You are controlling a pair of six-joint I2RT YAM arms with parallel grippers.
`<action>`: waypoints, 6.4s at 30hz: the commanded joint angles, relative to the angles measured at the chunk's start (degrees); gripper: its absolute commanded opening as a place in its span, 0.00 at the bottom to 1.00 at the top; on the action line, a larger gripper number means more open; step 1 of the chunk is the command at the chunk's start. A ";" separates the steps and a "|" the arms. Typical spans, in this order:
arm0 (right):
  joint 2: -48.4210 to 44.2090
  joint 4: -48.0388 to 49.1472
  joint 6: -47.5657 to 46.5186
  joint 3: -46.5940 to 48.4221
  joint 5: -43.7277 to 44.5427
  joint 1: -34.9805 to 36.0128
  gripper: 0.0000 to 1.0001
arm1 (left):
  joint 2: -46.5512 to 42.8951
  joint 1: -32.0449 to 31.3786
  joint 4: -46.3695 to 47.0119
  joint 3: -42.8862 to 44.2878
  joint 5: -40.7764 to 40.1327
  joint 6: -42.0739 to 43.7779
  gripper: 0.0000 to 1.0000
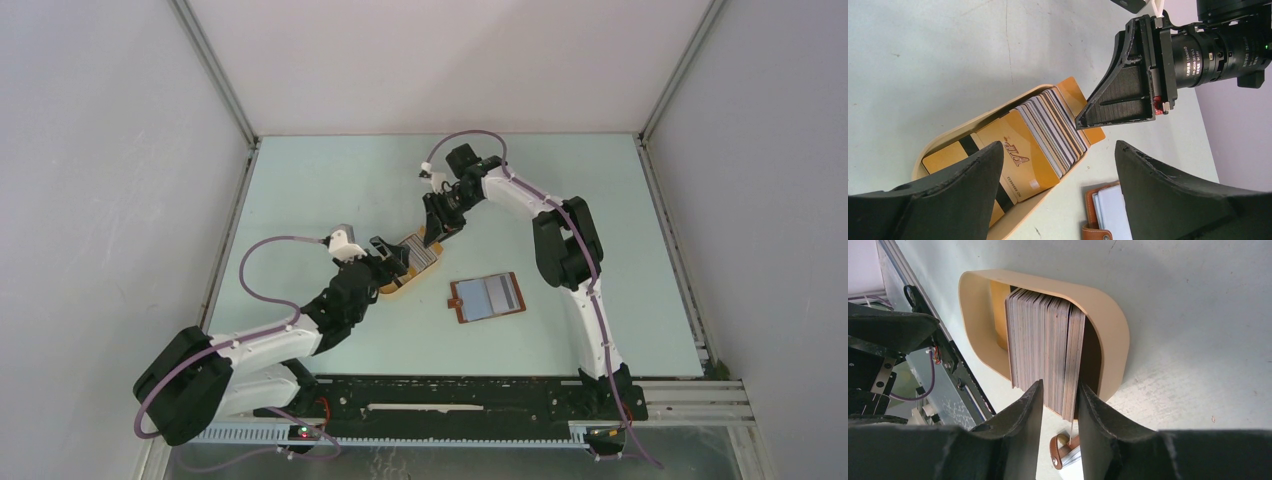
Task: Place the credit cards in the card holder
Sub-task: Pick up the credit card from the storage box.
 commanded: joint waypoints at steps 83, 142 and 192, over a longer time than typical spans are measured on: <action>-68.90 14.82 -30.94 -58.46 -33.83 -19.80 0.00 | 15.48 -12.39 54.72 -2.84 48.18 25.07 1.00; -59.11 1.76 -38.07 -51.58 -25.42 -9.35 0.60 | 9.97 -7.55 -1.78 15.35 65.34 28.43 0.00; -55.85 -3.19 -39.52 -47.57 -23.33 -18.88 0.00 | -18.38 -6.69 20.14 -8.86 41.33 31.83 1.00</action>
